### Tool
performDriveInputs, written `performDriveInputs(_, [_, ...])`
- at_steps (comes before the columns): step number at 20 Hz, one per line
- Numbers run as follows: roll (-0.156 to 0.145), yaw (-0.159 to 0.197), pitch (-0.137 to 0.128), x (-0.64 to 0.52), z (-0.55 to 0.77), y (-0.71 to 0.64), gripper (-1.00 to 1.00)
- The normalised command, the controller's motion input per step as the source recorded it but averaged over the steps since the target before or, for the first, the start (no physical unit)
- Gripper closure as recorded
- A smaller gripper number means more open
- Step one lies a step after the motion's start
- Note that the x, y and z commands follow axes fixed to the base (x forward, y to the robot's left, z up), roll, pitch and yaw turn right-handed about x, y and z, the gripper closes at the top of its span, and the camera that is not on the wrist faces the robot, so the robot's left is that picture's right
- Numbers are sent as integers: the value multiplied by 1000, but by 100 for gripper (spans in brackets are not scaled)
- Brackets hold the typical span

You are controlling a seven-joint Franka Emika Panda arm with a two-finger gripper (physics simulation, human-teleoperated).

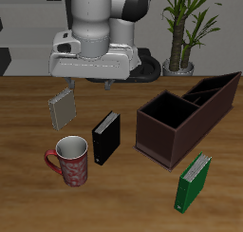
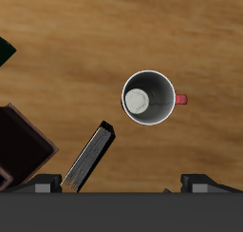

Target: Place the red mug into the left desk caddy's right compartment

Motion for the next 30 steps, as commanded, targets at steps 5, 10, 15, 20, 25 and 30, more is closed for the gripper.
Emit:
performDriveInputs(5, [-12,8,-45,187,-8,-17,-100])
performDriveInputs(10, [-5,2,-25,202,-74,-120,-100])
performDriveInputs(15, [10,26,-26,244,-243,-206,-100])
performDriveInputs(20, [-16,-3,0,160,-235,-129,-100])
performDriveInputs(25, [9,-30,17,144,-279,34,-100])
performDriveInputs(30, [16,-14,15,94,-209,114,-100])
